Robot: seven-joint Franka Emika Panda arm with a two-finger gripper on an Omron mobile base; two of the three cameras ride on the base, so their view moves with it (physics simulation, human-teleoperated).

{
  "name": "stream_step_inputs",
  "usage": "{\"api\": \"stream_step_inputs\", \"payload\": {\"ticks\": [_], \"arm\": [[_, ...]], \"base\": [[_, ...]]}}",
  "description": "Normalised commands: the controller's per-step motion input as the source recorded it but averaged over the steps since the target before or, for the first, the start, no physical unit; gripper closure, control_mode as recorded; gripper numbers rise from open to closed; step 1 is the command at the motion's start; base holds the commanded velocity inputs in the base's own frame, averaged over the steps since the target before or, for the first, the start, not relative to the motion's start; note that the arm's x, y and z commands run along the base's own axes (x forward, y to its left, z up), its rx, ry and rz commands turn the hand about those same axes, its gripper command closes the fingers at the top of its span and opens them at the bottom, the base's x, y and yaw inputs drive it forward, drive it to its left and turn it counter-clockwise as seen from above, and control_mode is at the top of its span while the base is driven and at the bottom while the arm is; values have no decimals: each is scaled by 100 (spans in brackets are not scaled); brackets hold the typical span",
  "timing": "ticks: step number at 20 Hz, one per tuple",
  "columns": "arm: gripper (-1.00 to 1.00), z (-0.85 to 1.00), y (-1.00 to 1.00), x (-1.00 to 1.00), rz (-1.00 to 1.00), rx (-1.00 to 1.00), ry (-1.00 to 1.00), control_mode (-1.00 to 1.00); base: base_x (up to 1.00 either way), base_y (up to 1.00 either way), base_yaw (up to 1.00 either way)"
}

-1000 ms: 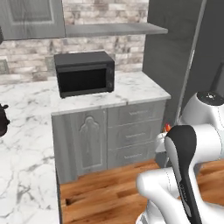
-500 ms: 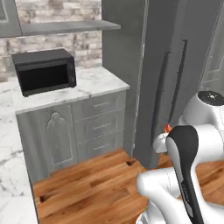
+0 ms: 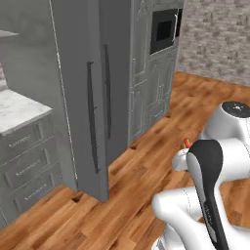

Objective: Store the hot dog in the freezer for long-term storage. Close the freezer door after placing the cooked food.

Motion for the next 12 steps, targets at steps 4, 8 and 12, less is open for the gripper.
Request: {"api": "stream_step_inputs", "payload": {"ticks": [4, 8, 12], "arm": [[100, 0, 0, 0, 0, 0, 0, 100], [100, 0, 0, 0, 0, 0, 0, 100], [100, 0, 0, 0, 0, 0, 0, 100]], "base": [[35, -45, -68], [71, -8, -18], [96, -13, -1]]}}
